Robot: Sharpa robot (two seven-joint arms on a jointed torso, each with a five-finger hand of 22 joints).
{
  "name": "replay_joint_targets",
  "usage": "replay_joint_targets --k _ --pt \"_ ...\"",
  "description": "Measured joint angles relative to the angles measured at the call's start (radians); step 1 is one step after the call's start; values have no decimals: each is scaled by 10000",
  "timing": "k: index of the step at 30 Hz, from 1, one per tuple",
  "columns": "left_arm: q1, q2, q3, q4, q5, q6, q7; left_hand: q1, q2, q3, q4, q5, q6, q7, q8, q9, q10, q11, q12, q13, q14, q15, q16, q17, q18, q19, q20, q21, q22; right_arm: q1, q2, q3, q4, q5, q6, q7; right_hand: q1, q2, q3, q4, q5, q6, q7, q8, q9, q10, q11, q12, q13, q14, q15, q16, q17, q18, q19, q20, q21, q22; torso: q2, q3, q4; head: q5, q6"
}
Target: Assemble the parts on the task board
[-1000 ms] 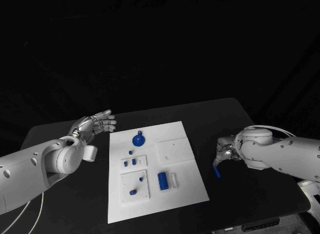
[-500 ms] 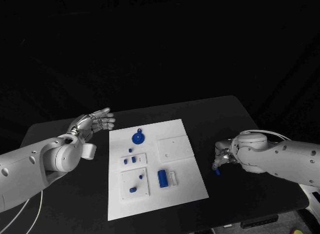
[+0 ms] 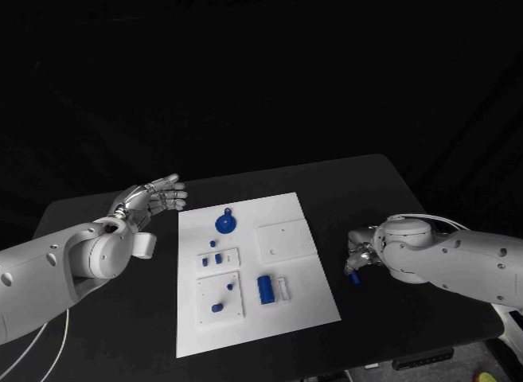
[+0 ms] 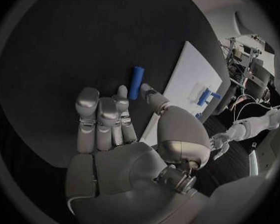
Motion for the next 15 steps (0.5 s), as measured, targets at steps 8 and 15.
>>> replay_joint_targets --k 8,15 --pt "1 -16 0 10 0 1 -5 0 0 5 5 0 0 0 0 0 0 0 0 0 0 0 0 -1 -1 0 0 0 -1 -229 203 110 -100 -401 -240 -114 223 306 56 -358 0 76 -39 1056 347 37 38 -43 0 -6 -13 0 12 -6 -19 59 56 8 -1 0 3 -15 -12" --pt "1 -36 0 13 0 1 -12 0 0 5 5 0 0 0 0 -9 0 0 0 1 0 0 0 9 0 0 0 0 7 -356 337 161 -74 -659 -441 -284 583 236 123 -390 15 123 -87 1357 346 74 3 -49 0 -8 -16 0 21 -7 -51 93 115 7 -2 -3 3 0 -53"
